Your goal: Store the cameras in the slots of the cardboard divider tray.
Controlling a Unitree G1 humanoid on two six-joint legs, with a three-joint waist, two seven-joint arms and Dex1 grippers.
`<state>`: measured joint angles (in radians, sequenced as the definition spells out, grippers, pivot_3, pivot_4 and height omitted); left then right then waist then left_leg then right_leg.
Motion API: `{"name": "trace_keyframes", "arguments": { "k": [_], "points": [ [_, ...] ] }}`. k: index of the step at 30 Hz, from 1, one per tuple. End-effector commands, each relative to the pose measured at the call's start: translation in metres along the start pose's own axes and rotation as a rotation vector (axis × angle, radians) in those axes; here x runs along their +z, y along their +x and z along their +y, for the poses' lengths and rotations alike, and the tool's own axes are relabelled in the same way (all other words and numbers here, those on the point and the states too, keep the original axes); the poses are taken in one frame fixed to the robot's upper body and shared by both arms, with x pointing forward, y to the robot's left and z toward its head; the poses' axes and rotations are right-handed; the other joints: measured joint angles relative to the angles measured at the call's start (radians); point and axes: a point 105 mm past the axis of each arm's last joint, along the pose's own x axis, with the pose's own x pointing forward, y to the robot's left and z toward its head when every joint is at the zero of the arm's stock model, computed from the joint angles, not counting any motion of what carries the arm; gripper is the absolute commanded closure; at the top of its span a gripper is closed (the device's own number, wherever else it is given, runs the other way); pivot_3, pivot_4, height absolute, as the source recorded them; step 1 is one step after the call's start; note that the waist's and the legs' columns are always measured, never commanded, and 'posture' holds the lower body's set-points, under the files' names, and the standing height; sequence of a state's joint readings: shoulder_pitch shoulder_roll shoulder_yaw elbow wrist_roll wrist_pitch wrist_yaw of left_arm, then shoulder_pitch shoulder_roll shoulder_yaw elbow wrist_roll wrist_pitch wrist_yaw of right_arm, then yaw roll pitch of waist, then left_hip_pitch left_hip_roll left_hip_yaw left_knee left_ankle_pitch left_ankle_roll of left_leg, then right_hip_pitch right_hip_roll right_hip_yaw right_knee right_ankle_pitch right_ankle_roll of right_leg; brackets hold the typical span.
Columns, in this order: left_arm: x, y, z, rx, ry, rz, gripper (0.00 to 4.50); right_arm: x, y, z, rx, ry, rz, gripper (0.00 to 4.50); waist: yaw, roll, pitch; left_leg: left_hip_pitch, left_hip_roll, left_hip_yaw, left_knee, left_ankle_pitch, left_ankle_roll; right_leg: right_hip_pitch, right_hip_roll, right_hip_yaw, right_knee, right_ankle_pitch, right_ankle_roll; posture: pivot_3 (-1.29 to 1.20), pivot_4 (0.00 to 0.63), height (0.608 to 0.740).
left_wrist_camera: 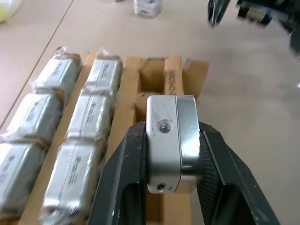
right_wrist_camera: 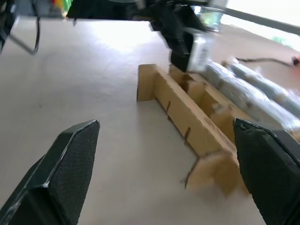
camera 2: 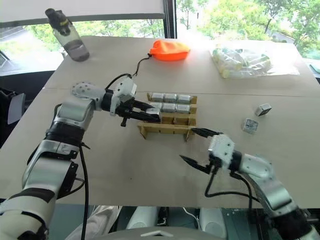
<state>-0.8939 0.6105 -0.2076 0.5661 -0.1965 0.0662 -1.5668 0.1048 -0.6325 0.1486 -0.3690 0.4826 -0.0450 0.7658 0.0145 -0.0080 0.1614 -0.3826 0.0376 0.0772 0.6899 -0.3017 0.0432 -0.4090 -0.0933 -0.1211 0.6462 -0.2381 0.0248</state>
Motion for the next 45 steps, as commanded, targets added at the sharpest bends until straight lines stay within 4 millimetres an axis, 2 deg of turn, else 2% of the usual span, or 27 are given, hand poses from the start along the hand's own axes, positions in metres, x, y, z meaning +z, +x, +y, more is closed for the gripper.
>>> {"name": "trace_keyframes", "arguments": {
  "k": [1,7,13,21,23,24,26,28,30,31,36,41,45],
  "points": [
    [0.0,0.001,0.004,0.002,0.073,0.002,3.73,0.004,-0.022,-0.007,-0.108,0.087,-0.047,0.0,0.001,0.0,0.0,0.0,0.0,0.0,0.0,0.0,0.0,0.0,0.0,0.0,0.0,0.0,0.0,0.0,0.15,0.726],
    [-0.006,0.007,0.01,0.016,0.075,-0.022,3.73,-0.016,-0.046,-0.004,-0.195,0.136,-0.006,0.0,0.001,-0.001,0.0,0.0,0.0,0.0,0.0,0.0,0.001,0.0,0.0,0.0,0.0,0.0,0.0,0.0,0.15,0.726],
    [-0.017,0.015,0.013,0.007,0.114,0.047,3.73,-0.02,-0.048,0.003,-0.216,0.162,-0.015,0.0,0.001,-0.001,0.0,0.0,-0.001,0.0,0.0,-0.001,0.001,0.0,0.0,0.0,0.0,0.0,0.0,0.0,0.15,0.726],
    [-0.019,0.013,0.014,-0.019,0.081,0.052,3.73,-0.022,-0.052,0.004,-0.237,0.17,-0.022,0.0,0.001,-0.001,-0.001,0.0,-0.001,-0.001,0.0,-0.001,0.001,0.0,0.0,0.0,0.0,0.0,0.0,0.0,0.15,0.726],
    [-0.019,0.012,0.013,-0.031,0.064,0.05,2.59,-0.019,-0.052,0.003,-0.239,0.165,-0.035,0.0,0.0,-0.001,-0.001,0.0,-0.001,-0.001,0.0,-0.001,0.001,0.0,0.0,0.0,0.001,0.0,0.0,0.0,0.15,0.726],
    [-0.018,0.012,0.012,-0.035,0.067,0.049,2.48,-0.018,-0.052,0.002,-0.239,0.163,-0.04,0.0,0.0,-0.001,-0.001,0.0,-0.001,-0.001,0.0,-0.001,0.001,0.0,0.0,0.0,0.001,0.0,0.0,0.0,0.15,0.726],
    [-0.018,0.012,0.011,-0.034,0.08,0.049,1.18,-0.015,-0.051,0.001,-0.234,0.154,-0.053,0.0,0.0,-0.001,-0.001,0.0,0.0,-0.001,0.0,-0.001,0.001,0.0,0.0,0.0,0.001,0.0,0.0,0.0,0.15,0.726],
    [-0.019,0.011,0.01,-0.022,0.087,0.043,1.0,-0.011,-0.05,0.001,-0.22,0.153,-0.073,0.0,0.0,-0.001,-0.001,0.0,0.0,-0.001,0.0,-0.001,0.001,0.0,0.0,0.0,0.001,0.0,0.0,0.0,0.15,0.726],
    [-0.02,0.01,0.007,-0.022,0.099,0.041,0.26,-0.01,-0.051,0.001,-0.217,0.153,-0.078,0.0,0.0,-0.001,-0.001,0.0,0.0,-0.001,0.0,-0.001,0.001,0.0,0.0,0.0,0.001,0.0,0.0,0.0,0.15,0.726],
    [-0.02,0.009,0.006,-0.024,0.098,0.039,0.11,-0.01,-0.051,0.0,-0.22,0.152,-0.078,0.0,0.001,-0.002,-0.001,0.0,0.0,-0.001,0.0,-0.001,0.001,0.0,0.0,0.0,0.001,0.0,0.0,0.0,0.15,0.726],
    [-0.001,-0.001,0.003,-0.002,0.116,-0.025,0.11,-0.018,-0.066,-0.022,-0.314,0.121,-0.026,0.0,0.0,-0.002,-0.001,0.0,0.0,-0.001,0.001,0.0,0.001,0.0,0.0,0.0,0.002,0.0,0.0,0.0,0.15,0.726],
    [0.028,-0.011,-0.013,-0.007,0.118,-0.119,0.11,-0.024,-0.099,-0.073,-0.491,0.033,0.087,0.0,-0.003,-0.002,-0.001,0.0,0.001,-0.001,0.001,0.0,0.001,0.0,0.0,0.001,0.002,0.0,0.0,0.0,0.15,0.726],
    [0.037,-0.013,-0.026,0.007,0.102,-0.134,0.11,-0.026,-0.114,-0.102,-0.585,0.021,0.128,0.0,-0.001,-0.001,-0.001,0.001,0.001,-0.001,0.001,0.0,0.001,0.0,0.0,0.001,0.003,0.0,0.0,0.0,0.15,0.726]
  ]
}}
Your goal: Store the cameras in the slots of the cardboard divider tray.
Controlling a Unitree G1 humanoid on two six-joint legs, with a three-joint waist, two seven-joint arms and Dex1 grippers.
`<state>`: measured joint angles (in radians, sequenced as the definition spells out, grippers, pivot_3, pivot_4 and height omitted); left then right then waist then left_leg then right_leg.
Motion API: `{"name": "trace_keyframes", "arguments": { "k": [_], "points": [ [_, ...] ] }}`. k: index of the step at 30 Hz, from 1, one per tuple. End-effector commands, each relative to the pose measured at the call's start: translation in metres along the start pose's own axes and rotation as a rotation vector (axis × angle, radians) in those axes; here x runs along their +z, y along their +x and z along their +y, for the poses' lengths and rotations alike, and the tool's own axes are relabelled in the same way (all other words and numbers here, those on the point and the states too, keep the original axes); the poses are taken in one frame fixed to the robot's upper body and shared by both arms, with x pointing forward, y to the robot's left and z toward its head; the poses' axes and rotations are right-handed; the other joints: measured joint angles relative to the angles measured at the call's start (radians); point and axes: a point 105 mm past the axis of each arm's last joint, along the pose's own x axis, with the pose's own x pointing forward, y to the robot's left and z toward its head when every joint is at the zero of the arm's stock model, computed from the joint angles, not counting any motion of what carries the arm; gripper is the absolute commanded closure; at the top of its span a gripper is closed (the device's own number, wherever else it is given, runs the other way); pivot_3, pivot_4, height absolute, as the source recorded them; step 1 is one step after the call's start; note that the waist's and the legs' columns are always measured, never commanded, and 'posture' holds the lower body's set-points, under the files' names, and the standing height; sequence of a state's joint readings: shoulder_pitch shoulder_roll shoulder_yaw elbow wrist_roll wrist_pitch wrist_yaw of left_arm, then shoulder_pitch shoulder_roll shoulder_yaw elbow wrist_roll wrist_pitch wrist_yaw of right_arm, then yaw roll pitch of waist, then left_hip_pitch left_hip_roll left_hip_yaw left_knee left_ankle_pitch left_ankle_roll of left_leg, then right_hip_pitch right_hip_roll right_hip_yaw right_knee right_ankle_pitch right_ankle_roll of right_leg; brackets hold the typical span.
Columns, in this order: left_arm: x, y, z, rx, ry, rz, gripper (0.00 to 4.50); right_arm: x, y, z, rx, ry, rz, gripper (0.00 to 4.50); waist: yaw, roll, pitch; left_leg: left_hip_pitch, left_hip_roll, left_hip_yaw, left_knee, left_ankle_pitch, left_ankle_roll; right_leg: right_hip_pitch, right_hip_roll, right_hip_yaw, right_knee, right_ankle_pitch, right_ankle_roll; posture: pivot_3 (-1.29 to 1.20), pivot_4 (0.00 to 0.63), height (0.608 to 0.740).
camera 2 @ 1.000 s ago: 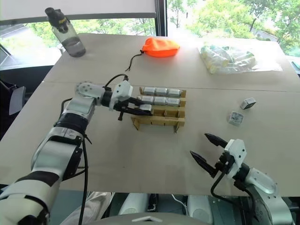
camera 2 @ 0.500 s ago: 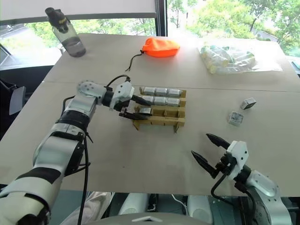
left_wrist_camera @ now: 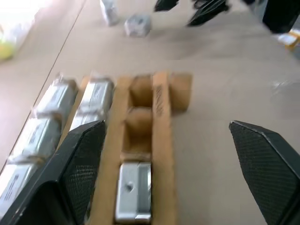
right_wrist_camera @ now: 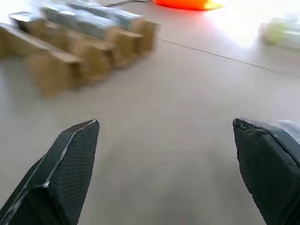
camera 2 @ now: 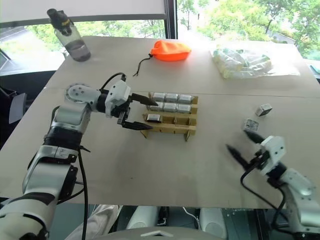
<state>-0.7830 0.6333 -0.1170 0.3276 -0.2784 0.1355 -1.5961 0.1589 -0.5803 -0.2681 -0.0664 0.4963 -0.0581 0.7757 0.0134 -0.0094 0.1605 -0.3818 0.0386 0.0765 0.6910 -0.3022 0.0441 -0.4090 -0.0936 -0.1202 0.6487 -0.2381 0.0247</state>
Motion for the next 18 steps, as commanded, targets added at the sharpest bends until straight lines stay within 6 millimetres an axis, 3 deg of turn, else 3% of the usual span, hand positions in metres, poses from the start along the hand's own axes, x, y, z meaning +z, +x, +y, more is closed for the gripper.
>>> {"name": "trace_keyframes", "arguments": {
  "k": [1,4,9,13,18],
  "points": [
    [0.018,-0.005,-0.005,0.083,0.035,-0.021,0.11,0.005,0.001,-0.033,-0.14,-0.03,0.013,0.0,0.0,0.0,0.0,0.0,0.0,0.0,0.0,0.0,0.0,0.0,0.0,0.0,0.001,0.0,0.0,0.0,0.15,0.726],
    [0.016,-0.011,-0.016,0.218,0.011,-0.01,0.11,0.001,0.011,-0.047,-0.295,0.007,0.032,0.0,-0.007,0.001,0.0,0.001,0.001,0.002,0.0,0.0,0.0,0.0,-0.001,0.002,0.002,0.0,0.0,0.0,0.15,0.726],
    [0.018,-0.011,-0.039,0.34,-0.046,-0.014,0.11,-0.006,0.029,-0.042,-0.576,0.128,0.005,0.0,-0.002,0.001,0.0,0.001,0.002,0.001,-0.002,0.0,-0.001,-0.001,-0.001,0.006,0.003,0.0,0.0,0.0,0.15,0.726],
    [0.025,-0.02,-0.039,0.41,-0.066,-0.016,0.11,-0.005,0.041,-0.023,-0.646,0.181,-0.001,0.0,0.002,0.001,0.0,0.001,0.0,0.001,0.0,0.0,-0.001,-0.001,-0.003,0.006,0.005,0.0,0.0,0.0,0.15,0.726],
    [0.028,-0.025,-0.038,0.416,-0.06,0.004,0.11,-0.015,0.037,-0.028,-0.809,0.22,0.044,0.0,-0.001,0.001,-0.001,0.002,0.0,0.001,0.0,0.0,-0.001,-0.001,-0.003,0.006,0.005,0.0,0.0,0.0,0.15,0.726]
  ]
}}
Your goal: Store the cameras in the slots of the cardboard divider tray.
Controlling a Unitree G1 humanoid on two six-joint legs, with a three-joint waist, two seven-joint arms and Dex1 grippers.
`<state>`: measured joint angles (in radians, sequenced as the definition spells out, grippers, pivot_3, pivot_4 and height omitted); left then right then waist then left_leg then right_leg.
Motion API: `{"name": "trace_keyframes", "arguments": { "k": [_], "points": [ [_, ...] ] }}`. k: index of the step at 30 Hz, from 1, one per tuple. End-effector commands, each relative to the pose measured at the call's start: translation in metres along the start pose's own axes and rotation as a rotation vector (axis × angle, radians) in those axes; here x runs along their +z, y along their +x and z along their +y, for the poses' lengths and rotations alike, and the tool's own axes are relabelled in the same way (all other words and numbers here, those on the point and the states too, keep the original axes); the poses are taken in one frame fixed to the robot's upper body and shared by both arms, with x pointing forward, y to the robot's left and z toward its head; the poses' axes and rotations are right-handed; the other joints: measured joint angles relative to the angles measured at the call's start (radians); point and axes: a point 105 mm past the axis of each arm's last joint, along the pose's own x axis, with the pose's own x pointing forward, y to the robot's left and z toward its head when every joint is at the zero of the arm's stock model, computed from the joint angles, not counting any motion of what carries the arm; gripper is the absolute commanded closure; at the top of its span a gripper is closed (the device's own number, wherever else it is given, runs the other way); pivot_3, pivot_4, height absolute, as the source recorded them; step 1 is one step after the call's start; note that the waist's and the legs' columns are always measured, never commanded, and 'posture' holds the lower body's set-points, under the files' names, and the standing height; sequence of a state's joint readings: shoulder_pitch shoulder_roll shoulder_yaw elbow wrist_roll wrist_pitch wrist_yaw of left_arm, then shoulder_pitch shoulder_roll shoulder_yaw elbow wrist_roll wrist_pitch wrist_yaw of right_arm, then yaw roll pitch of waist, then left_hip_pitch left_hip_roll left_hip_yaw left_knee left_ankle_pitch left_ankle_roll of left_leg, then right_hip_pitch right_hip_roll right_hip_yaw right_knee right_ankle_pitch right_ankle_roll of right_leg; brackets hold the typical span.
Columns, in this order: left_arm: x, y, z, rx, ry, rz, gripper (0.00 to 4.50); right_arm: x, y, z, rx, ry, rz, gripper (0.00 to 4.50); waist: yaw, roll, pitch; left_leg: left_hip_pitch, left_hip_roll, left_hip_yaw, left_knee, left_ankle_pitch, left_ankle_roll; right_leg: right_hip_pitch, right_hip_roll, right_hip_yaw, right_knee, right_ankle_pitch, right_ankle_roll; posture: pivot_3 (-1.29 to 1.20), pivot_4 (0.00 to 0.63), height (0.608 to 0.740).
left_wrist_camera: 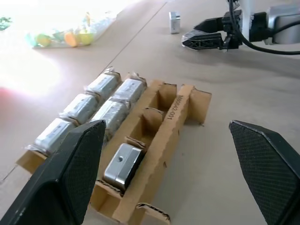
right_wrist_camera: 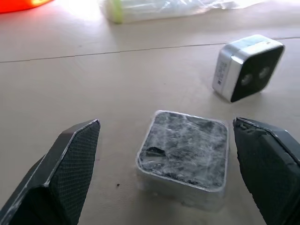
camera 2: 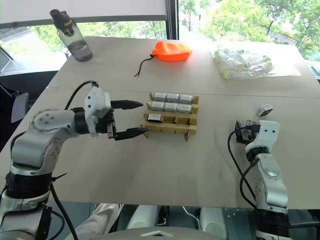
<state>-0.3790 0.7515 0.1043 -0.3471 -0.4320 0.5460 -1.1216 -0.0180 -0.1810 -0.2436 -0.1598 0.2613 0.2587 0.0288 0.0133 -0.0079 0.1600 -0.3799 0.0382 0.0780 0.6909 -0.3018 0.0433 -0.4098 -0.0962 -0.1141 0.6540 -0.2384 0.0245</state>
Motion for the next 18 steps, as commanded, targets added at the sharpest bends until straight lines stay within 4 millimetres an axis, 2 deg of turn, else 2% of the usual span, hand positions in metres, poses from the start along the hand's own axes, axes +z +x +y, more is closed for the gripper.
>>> {"name": "trace_keyframes", "arguments": {
  "k": [1,6,9,11,13,16,18],
  "points": [
    [0.012,-0.004,0.001,0.003,0.051,-0.009,0.11,0.011,0.0,-0.01,-0.125,-0.002,-0.029,0.0,-0.001,0.0,0.0,0.0,0.0,0.0,0.0,0.0,0.0,0.0,0.0,0.0,0.0,0.0,0.0,0.0,0.15,0.726],
    [0.019,0.0,0.004,-0.013,0.079,-0.027,0.11,0.008,-0.002,-0.003,-0.163,0.008,-0.02,0.0,-0.001,0.0,0.0,0.0,0.0,0.001,-0.001,0.0,0.0,0.0,0.001,-0.001,-0.001,0.0,0.0,0.0,0.15,0.726],
    [0.023,0.003,0.006,-0.016,0.083,-0.04,0.0,0.007,-0.003,0.004,-0.151,-0.015,-0.03,0.72,-0.004,0.0,0.0,0.0,0.0,0.001,-0.001,0.0,0.0,0.0,0.001,-0.001,0.0,0.0,0.0,0.0,0.15,0.726],
    [0.024,0.005,0.007,-0.021,0.088,-0.043,0.0,0.006,-0.003,0.005,-0.156,-0.02,-0.034,1.74,-0.006,0.0,0.0,0.0,0.0,0.001,-0.001,0.0,0.0,0.0,0.001,-0.001,-0.001,0.0,0.0,0.0,0.15,0.726],
    [0.024,0.007,0.008,-0.027,0.092,-0.045,0.0,0.005,-0.004,0.004,-0.152,-0.042,-0.042,2.56,-0.007,0.0,0.0,0.0,0.0,0.001,-0.001,0.0,0.0,-0.001,0.001,-0.001,-0.001,0.0,0.0,0.0,0.15,0.726],
    [0.026,0.01,0.01,-0.037,0.092,-0.055,0.0,0.016,-0.004,0.009,-0.069,-0.156,-0.1,2.56,-0.008,0.0,0.0,0.0,0.0,0.002,-0.001,0.0,0.0,-0.001,0.001,-0.001,-0.001,0.0,0.0,0.0,0.15,0.726],
    [0.025,0.012,0.011,-0.054,0.106,-0.046,0.0,0.029,-0.007,0.024,0.086,-0.369,-0.195,2.56,-0.01,0.0,0.0,0.0,0.0,0.002,-0.001,0.0,0.0,-0.001,0.001,-0.001,-0.001,0.0,0.0,0.0,0.15,0.726]
  ]
}}
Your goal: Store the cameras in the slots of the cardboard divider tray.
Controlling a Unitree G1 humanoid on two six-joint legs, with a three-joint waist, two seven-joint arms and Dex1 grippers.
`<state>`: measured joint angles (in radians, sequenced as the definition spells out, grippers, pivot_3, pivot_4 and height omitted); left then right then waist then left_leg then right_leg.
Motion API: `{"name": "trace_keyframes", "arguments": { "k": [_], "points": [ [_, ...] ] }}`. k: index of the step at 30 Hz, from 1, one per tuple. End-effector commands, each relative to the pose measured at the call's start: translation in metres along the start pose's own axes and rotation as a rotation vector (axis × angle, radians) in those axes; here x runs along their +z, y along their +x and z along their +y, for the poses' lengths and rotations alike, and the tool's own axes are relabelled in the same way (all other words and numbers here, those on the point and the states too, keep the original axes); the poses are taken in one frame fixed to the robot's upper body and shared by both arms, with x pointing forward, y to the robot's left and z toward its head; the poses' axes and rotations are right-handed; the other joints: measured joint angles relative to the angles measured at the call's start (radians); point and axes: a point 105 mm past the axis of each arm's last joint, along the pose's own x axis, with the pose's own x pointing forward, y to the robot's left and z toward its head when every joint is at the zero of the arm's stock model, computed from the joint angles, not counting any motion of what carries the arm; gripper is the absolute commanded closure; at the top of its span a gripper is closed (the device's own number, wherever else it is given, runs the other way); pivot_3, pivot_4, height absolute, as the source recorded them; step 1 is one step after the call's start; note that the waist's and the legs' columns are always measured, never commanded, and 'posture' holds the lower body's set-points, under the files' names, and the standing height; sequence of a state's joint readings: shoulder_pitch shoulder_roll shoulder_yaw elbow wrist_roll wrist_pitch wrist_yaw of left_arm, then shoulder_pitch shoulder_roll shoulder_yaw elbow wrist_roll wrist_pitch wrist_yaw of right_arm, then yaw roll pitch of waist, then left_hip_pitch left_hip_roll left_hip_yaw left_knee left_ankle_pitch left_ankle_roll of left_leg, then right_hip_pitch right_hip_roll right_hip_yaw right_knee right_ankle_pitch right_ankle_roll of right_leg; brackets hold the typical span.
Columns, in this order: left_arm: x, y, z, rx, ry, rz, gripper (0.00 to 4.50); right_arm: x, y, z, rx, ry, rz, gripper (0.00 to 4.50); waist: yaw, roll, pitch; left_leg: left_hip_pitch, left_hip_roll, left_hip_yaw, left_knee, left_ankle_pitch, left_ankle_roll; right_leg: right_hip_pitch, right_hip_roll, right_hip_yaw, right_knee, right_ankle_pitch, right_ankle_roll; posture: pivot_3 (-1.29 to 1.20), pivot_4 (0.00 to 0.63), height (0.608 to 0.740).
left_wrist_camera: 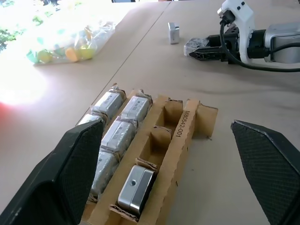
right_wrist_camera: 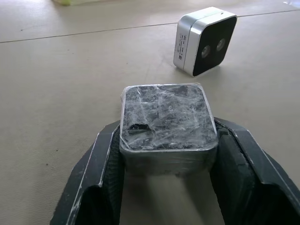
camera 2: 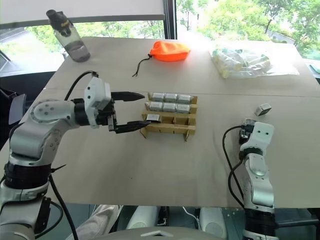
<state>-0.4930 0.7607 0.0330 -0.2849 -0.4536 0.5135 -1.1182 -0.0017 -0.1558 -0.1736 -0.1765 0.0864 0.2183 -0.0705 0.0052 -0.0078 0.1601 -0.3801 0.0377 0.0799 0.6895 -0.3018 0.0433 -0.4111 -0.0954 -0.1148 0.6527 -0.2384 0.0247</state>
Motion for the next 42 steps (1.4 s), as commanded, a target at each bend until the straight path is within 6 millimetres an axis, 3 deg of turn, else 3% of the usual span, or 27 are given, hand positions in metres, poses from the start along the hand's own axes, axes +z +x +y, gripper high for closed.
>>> {"name": "trace_keyframes", "arguments": {
  "k": [1,8,12,16,20,33,42],
  "points": [
    [0.009,0.003,0.003,-0.024,0.068,-0.01,0.0,0.037,-0.01,0.023,0.252,-0.341,-0.253,2.56,-0.003,0.0,0.0,0.0,0.0,0.001,0.0,0.0,0.0,0.0,0.0,0.0,0.0,0.0,0.0,0.0,0.15,0.726],
    [0.01,0.02,0.004,-0.132,0.074,-0.012,0.0,0.052,-0.038,0.054,0.645,-0.812,-0.541,2.56,-0.013,-0.001,0.0,0.001,0.001,0.002,-0.001,0.0,0.0,-0.001,0.002,0.001,0.0,0.0,0.0,0.0,0.15,0.726],
    [0.01,0.035,0.012,-0.18,0.053,-0.026,0.0,0.07,-0.04,0.071,0.792,-1.086,-0.751,2.56,-0.015,-0.002,0.0,0.001,0.001,0.004,0.001,0.0,0.0,-0.001,0.001,0.002,0.001,0.0,0.001,0.0,0.15,0.726],
    [0.01,0.045,0.018,-0.213,0.033,-0.028,0.0,0.081,-0.04,0.086,0.864,-1.203,-0.878,2.56,-0.015,-0.002,0.0,0.001,0.001,0.004,0.001,0.0,0.0,-0.001,0.002,0.002,0.001,0.0,0.0,0.0,0.15,0.726],
    [0.016,0.056,0.021,-0.28,0.02,-0.057,0.0,0.09,-0.041,0.118,0.979,-1.346,-1.057,2.56,-0.016,-0.002,0.001,-0.001,0.0,0.005,0.0,0.0,0.0,-0.003,0.002,0.001,-0.001,0.0,0.0,0.0,0.15,0.726],
    [0.01,0.063,0.019,-0.383,-0.013,0.016,0.0,0.112,-0.025,0.149,1.032,-1.428,-1.254,2.56,-0.016,-0.002,0.001,-0.002,0.001,0.008,0.001,0.0,0.0,-0.002,0.001,-0.001,-0.001,0.0,0.0,0.0,0.15,0.726],
    [0.007,0.07,0.021,-0.392,-0.007,0.036,0.0,0.112,-0.039,0.164,1.041,-1.371,-1.315,2.56,-0.017,-0.002,0.001,-0.002,0.001,0.008,0.001,0.0,0.0,-0.003,0.001,-0.001,-0.001,0.0,0.0,0.0,0.15,0.726]
  ]
}}
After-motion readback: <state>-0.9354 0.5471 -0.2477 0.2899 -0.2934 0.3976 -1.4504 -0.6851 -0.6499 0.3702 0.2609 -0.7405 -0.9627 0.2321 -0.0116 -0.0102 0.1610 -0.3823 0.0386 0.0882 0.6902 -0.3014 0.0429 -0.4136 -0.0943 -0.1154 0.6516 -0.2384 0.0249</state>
